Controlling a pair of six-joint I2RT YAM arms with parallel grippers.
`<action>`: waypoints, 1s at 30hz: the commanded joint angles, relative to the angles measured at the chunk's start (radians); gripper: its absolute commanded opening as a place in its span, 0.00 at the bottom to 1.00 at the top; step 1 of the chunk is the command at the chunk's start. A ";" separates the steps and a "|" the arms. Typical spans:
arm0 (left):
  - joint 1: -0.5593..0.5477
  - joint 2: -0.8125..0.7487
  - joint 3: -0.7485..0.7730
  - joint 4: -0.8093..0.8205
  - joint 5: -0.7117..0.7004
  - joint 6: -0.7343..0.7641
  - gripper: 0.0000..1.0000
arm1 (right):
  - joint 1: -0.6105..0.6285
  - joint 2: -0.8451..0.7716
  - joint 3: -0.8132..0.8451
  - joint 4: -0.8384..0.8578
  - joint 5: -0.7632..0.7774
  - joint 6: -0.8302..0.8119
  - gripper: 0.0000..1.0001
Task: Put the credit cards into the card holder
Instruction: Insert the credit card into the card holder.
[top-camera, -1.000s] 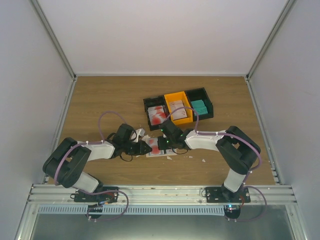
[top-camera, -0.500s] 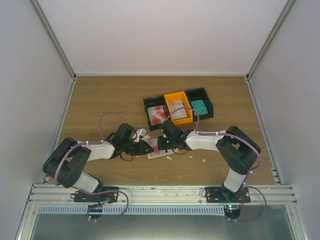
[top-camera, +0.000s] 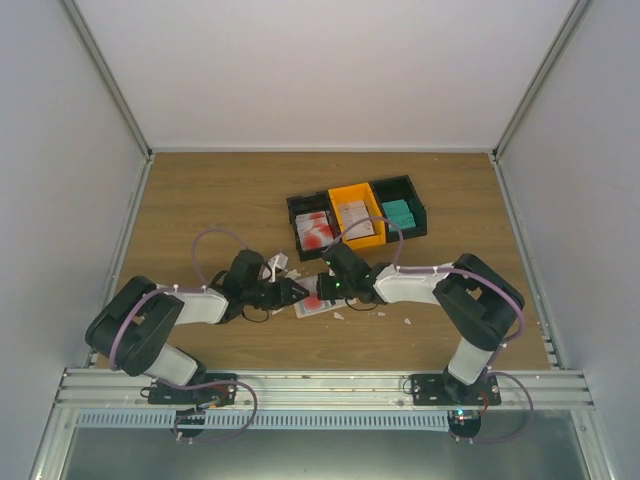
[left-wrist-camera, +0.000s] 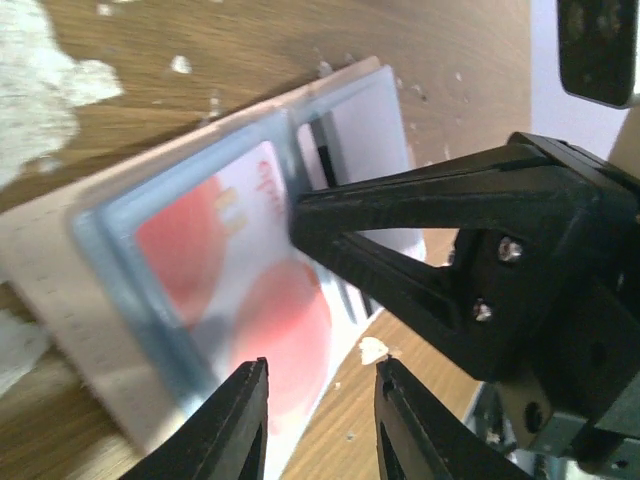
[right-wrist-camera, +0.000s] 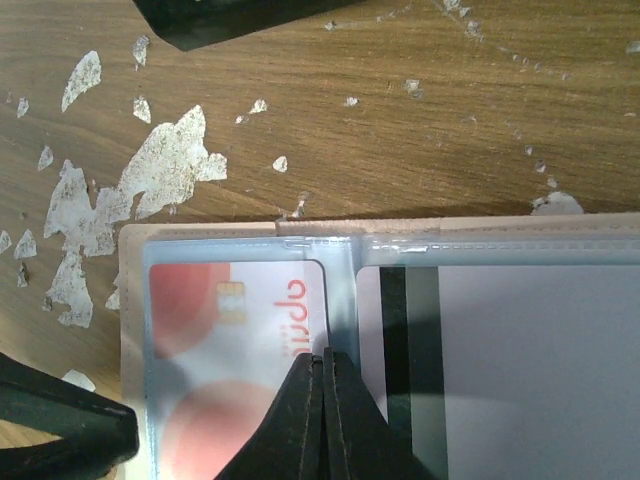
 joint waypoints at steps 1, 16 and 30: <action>-0.011 -0.082 -0.036 -0.010 -0.133 -0.030 0.35 | 0.012 0.027 -0.045 -0.085 -0.020 0.008 0.01; -0.016 -0.094 -0.046 -0.054 -0.126 -0.043 0.40 | 0.014 -0.050 -0.018 -0.147 -0.012 -0.057 0.19; -0.023 -0.053 -0.039 -0.027 -0.080 -0.058 0.35 | 0.050 0.040 0.030 -0.272 0.122 -0.034 0.01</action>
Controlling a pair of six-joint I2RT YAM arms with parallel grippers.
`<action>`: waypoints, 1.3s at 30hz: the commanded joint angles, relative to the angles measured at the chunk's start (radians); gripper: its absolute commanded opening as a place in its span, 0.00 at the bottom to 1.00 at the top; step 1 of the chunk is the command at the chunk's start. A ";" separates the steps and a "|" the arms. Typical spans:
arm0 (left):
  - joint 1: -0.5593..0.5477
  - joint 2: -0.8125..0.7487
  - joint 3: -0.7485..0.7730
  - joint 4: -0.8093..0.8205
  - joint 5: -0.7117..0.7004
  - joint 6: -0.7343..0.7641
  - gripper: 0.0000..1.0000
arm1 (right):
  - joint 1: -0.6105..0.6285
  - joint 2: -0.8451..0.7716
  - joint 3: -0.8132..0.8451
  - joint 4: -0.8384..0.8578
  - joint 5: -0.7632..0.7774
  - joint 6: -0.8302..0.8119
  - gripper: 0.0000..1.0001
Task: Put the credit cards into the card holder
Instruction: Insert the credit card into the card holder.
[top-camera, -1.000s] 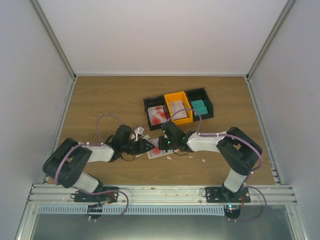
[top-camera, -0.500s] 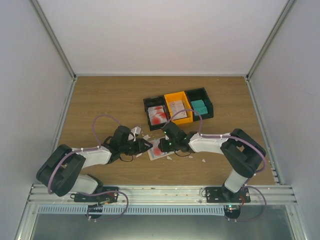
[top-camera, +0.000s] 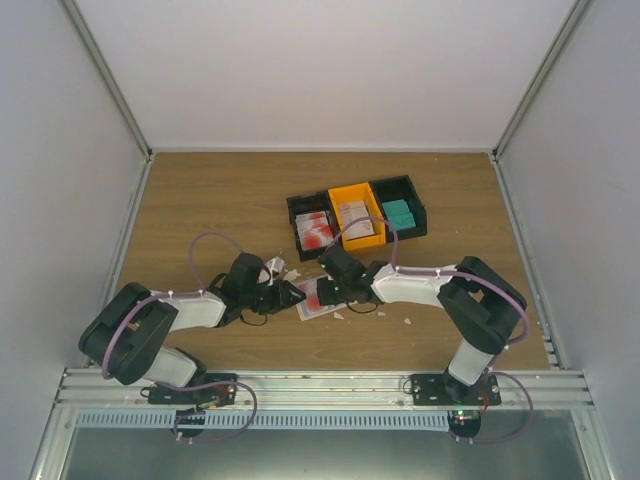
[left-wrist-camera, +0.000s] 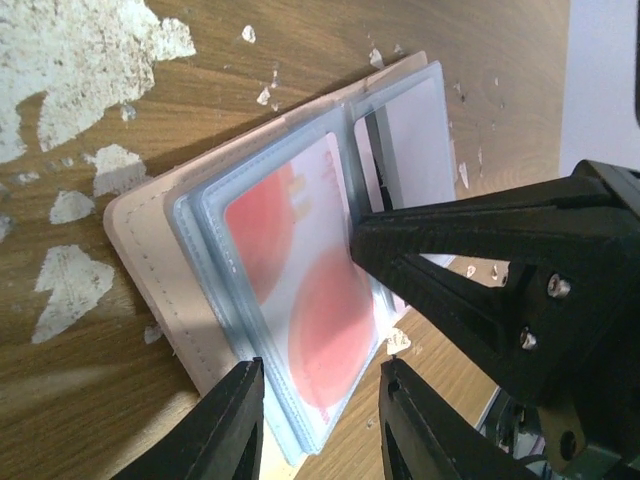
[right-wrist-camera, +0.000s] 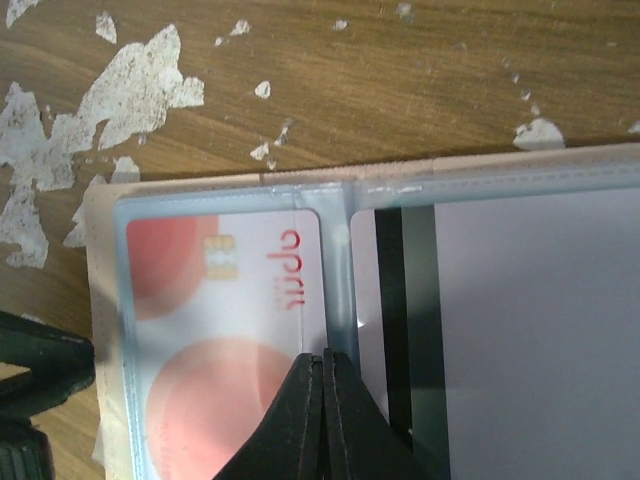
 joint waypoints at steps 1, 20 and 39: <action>-0.010 0.022 -0.006 0.049 0.014 -0.004 0.36 | 0.015 0.071 -0.011 -0.108 0.075 0.018 0.01; -0.018 0.072 0.020 0.088 0.054 -0.002 0.30 | 0.021 0.102 -0.009 -0.146 0.162 0.048 0.00; -0.021 0.073 0.025 0.107 0.064 -0.003 0.24 | 0.026 0.113 -0.016 -0.114 0.132 0.042 0.01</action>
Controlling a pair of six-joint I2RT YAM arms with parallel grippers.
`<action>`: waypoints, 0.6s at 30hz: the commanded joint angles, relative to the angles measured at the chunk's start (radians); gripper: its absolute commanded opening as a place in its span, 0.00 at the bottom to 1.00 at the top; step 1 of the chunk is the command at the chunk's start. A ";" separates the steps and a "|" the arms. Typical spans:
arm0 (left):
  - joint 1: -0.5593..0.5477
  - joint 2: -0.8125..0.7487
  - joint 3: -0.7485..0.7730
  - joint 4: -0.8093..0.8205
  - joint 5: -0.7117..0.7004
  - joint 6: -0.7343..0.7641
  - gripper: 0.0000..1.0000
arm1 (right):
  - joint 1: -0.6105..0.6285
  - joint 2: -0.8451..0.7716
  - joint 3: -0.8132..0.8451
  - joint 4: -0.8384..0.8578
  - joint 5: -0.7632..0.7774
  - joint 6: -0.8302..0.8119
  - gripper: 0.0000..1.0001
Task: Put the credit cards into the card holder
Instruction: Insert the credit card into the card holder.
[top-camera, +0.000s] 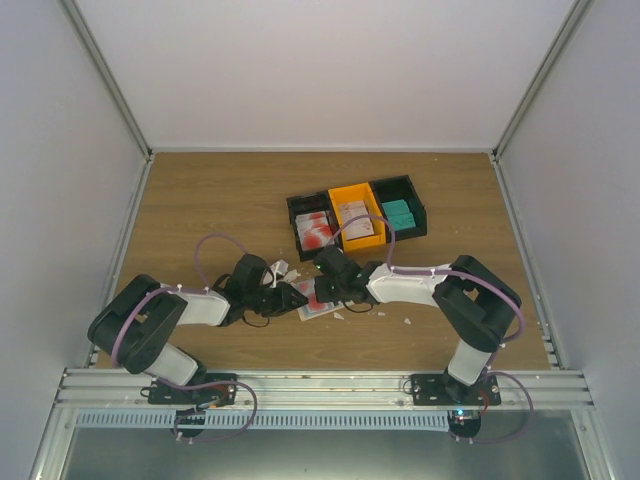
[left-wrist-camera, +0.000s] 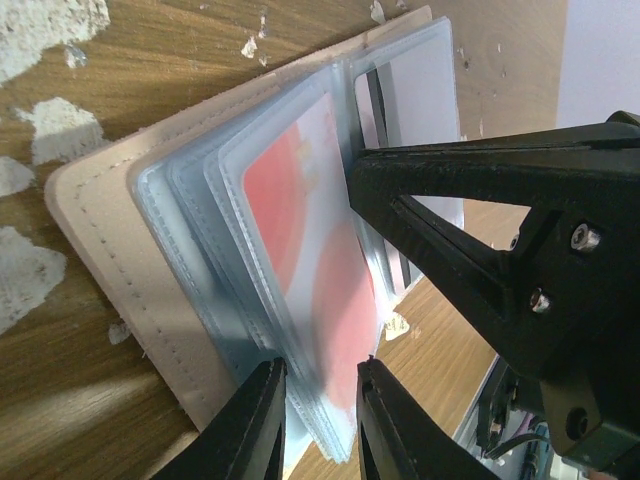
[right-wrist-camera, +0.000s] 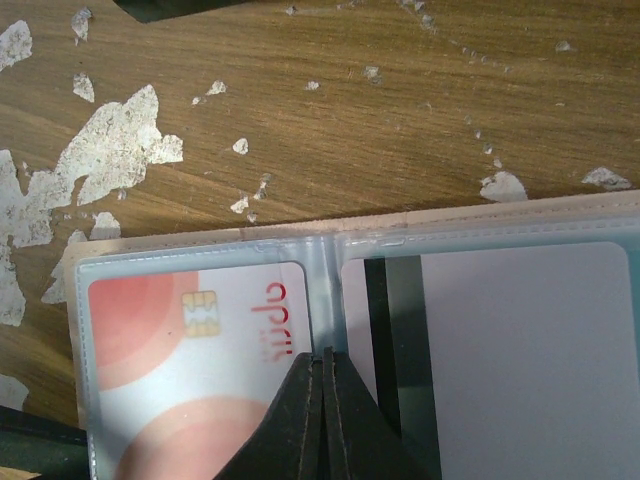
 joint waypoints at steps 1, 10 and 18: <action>-0.008 -0.004 0.021 0.052 0.008 0.005 0.24 | 0.005 0.078 -0.050 -0.112 0.026 0.005 0.01; -0.008 -0.017 0.020 0.053 0.003 0.009 0.18 | 0.005 0.077 -0.051 -0.105 0.021 0.003 0.00; -0.008 -0.006 0.025 0.061 0.005 0.014 0.12 | 0.005 0.079 -0.057 -0.096 0.013 0.002 0.01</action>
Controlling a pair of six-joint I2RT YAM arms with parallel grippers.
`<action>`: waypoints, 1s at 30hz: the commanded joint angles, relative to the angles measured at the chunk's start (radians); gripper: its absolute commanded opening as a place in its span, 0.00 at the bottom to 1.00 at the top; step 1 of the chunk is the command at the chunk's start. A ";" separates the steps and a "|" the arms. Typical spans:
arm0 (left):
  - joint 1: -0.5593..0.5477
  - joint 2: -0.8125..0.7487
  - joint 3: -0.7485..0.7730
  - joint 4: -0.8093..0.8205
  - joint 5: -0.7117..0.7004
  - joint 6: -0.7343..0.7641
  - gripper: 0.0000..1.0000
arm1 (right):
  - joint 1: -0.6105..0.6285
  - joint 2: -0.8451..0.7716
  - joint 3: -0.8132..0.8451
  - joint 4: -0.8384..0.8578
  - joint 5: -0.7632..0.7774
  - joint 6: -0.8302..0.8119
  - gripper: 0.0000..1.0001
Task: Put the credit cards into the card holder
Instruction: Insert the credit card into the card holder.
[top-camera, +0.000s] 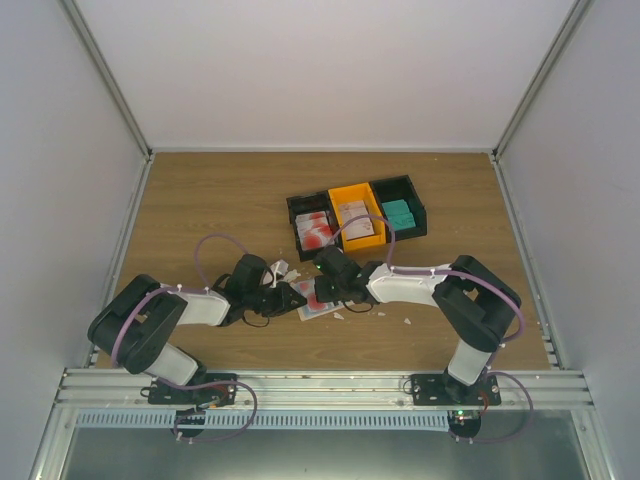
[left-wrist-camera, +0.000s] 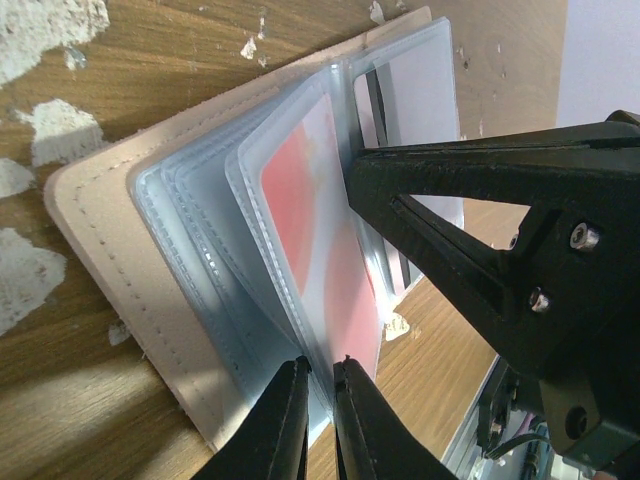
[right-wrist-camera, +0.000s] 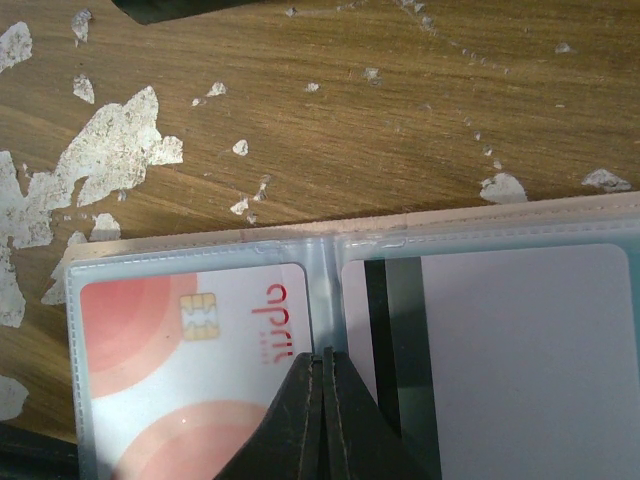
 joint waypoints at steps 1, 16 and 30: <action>-0.008 -0.004 0.025 0.063 0.008 0.013 0.12 | 0.005 0.078 -0.057 -0.100 0.012 0.003 0.01; -0.012 0.034 0.072 0.075 0.073 0.063 0.12 | 0.005 0.031 -0.086 0.000 -0.108 -0.015 0.00; 0.009 -0.018 0.120 -0.193 0.070 0.191 0.00 | -0.002 -0.250 -0.134 -0.058 0.052 0.023 0.18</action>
